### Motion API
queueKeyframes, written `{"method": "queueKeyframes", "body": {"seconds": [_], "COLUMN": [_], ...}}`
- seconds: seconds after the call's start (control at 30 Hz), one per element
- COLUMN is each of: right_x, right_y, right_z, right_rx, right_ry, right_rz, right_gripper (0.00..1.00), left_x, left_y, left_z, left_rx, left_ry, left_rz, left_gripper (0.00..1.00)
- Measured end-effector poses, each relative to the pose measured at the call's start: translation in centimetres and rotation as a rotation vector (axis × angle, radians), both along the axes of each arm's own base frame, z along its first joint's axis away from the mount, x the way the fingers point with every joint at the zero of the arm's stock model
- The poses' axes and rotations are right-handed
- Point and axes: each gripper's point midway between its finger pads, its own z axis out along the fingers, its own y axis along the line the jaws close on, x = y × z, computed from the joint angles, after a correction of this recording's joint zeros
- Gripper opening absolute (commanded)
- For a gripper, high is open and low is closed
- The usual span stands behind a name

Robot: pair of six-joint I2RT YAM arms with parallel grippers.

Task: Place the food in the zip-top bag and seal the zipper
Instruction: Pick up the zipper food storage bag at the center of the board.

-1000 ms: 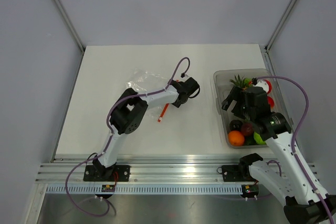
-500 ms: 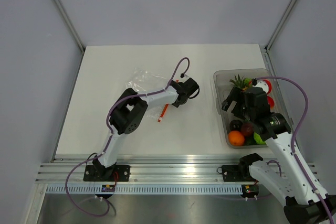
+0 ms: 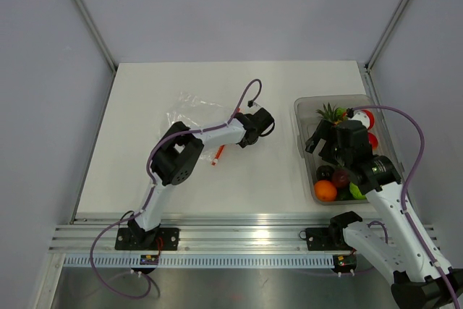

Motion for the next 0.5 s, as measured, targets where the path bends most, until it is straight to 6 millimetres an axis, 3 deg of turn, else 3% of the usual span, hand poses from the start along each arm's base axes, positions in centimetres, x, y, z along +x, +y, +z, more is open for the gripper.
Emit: {"method": "queueKeyframes", "body": {"seconds": [0.13, 0.37, 0.5], "right_x": [0.0, -0.3, -0.4], "right_y": [0.0, -0.1, 0.4], "right_z": [-0.1, 0.2, 0.5], "right_rx": [0.000, 0.009, 0.035], "right_ry": [0.001, -0.009, -0.020], "right_rz": [0.000, -0.004, 0.014], "right_gripper": [0.99, 0.99, 1.00], "left_x": [0.1, 0.0, -1.5], "left_y": [0.2, 0.1, -0.9], "left_z": [0.2, 0.2, 1.3], "left_rx": [0.016, 0.014, -0.100], "left_ry": [-0.006, 0.000, 0.066], "left_rz": [-0.003, -0.010, -0.036], "left_gripper": [0.00, 0.00, 0.00]}}
